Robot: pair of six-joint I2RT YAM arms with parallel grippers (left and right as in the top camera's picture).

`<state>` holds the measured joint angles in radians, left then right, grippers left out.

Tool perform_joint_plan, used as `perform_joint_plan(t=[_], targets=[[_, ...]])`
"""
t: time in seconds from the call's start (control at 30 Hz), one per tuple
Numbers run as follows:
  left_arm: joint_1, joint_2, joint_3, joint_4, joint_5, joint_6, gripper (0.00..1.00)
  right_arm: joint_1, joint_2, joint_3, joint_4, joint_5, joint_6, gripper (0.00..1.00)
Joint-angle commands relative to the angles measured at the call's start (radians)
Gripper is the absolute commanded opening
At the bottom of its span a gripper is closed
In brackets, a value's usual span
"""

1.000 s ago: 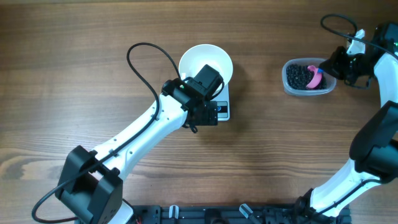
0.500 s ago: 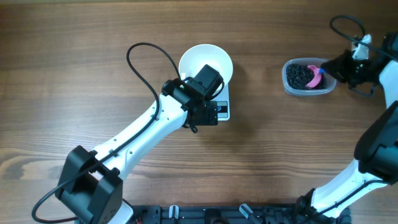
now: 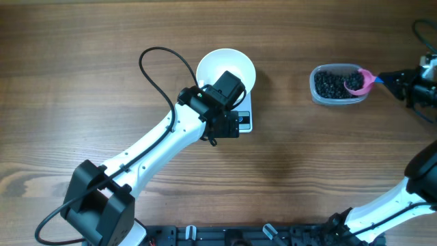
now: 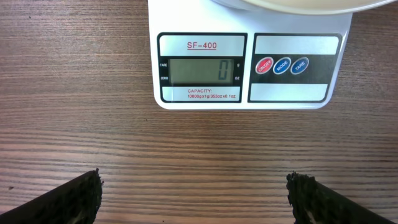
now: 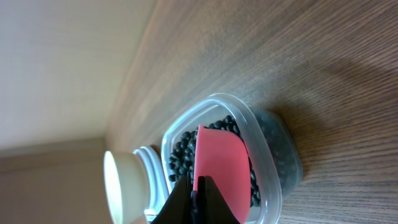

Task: Scoop item into bowl and weigh 150g on scale
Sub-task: 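Lift the filled scoop and carry it left over the white bowl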

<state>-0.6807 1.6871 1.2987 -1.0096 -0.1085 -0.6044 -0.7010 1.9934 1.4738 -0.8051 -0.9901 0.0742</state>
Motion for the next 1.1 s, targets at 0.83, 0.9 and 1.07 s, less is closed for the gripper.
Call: perform_joint_plan(t=[0.83,0.9,1.07], targets=[[-0.001,0.008,-0.006,0.0,-0.02,-0.01,1.0,0.367,0.013,-0.011,0.12,-0.47,0.027,0.04],[-0.001,0.008,-0.006,0.0,-0.02,-0.01,1.0,0.443,0.013,-0.011,0.206,-0.468,0.103,0.04],[-0.001,0.008,-0.006,0.0,-0.02,-0.01,1.0,0.598,0.013,-0.011,0.42,-0.372,0.286,0.04]])
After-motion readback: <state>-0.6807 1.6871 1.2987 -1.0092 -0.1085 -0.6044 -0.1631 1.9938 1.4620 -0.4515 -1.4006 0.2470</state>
